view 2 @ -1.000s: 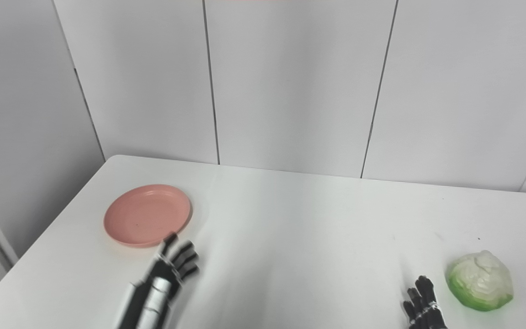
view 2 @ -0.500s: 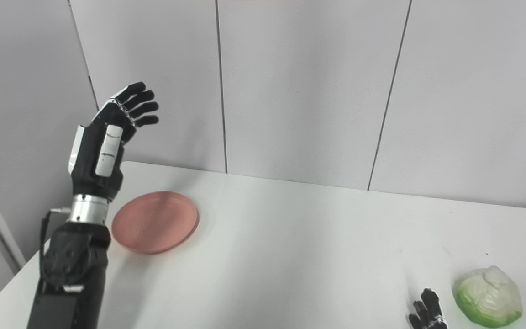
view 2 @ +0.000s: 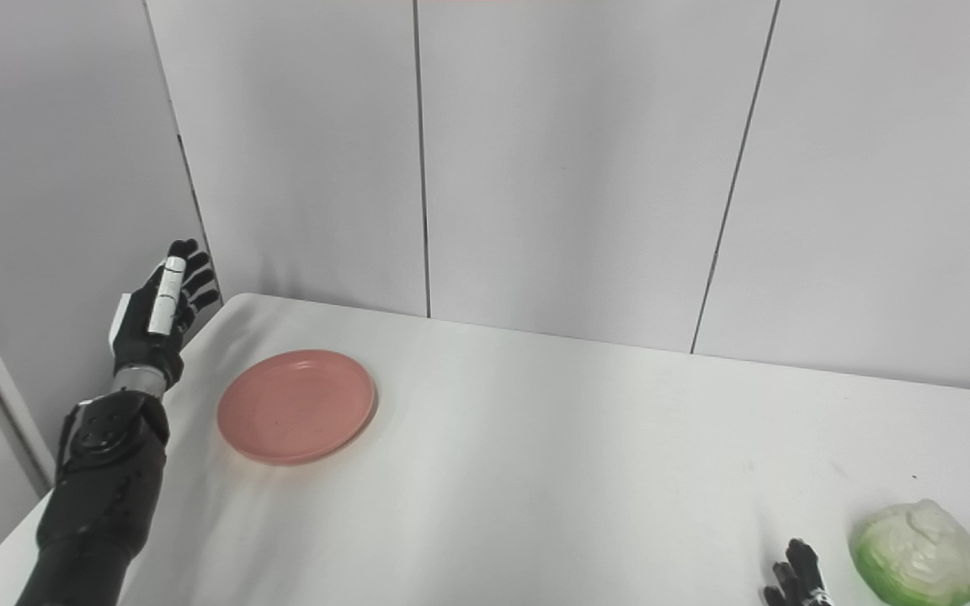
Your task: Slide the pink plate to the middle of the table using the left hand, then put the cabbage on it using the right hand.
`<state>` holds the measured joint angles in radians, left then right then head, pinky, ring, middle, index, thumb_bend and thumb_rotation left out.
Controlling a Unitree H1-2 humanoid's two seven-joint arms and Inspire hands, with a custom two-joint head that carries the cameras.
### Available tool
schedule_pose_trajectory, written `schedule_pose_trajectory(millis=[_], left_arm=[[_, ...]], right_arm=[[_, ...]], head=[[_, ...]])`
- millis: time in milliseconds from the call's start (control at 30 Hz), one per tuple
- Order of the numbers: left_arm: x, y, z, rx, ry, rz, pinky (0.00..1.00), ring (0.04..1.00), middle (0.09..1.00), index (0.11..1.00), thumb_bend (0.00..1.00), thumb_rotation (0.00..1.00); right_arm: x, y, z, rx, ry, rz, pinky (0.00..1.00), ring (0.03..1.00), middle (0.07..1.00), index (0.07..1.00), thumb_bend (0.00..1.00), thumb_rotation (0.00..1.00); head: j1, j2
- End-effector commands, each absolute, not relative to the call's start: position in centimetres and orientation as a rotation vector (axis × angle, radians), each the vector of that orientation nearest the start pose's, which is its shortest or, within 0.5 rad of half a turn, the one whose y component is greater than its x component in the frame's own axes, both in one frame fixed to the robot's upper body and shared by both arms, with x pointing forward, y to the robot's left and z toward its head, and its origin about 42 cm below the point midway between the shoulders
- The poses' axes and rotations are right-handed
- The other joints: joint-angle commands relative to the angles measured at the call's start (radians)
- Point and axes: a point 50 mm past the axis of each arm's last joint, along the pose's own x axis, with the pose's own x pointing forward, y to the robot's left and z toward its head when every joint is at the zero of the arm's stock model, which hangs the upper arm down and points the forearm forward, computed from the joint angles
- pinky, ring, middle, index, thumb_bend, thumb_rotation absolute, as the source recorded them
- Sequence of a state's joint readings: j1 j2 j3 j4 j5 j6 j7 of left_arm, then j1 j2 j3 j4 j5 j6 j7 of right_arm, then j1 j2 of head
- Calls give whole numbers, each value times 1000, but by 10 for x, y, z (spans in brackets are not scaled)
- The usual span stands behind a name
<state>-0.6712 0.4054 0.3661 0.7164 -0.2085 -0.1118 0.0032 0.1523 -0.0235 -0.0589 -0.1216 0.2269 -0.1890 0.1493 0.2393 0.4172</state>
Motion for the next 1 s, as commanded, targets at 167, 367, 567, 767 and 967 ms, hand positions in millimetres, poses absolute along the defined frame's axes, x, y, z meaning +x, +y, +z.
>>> schedule_pose_trajectory(millis=[167, 367, 567, 767, 967], left_arm=[[479, 432, 222, -3, -153, 306, 785, 842, 856, 816, 828, 719], [479, 422, 192, -20, -45, 241, 762, 815, 837, 825, 844, 687], [477, 403, 167, 11, 51, 135, 761, 821, 827, 811, 840, 700], [471, 387, 146, 37, 85, 63, 701, 809, 830, 817, 839, 708], [465, 360, 132, -5, 83, -34, 696, 800, 824, 830, 842, 716]], right_arm=[[190, -248, 97, 132, -123, 25, 1000, 1000, 999, 965, 878, 1000], [183, -247, 102, 117, -128, 28, 1000, 1000, 999, 973, 859, 1000], [181, -243, 105, 105, -135, 19, 1000, 984, 975, 942, 871, 1000], [182, -245, 106, 93, -142, 25, 1000, 978, 974, 936, 871, 1000], [182, -245, 107, 95, -143, 25, 1000, 981, 975, 935, 877, 1000]], head=[[-2, 8], [-22, 31], [-33, 43], [-31, 45], [-33, 52]])
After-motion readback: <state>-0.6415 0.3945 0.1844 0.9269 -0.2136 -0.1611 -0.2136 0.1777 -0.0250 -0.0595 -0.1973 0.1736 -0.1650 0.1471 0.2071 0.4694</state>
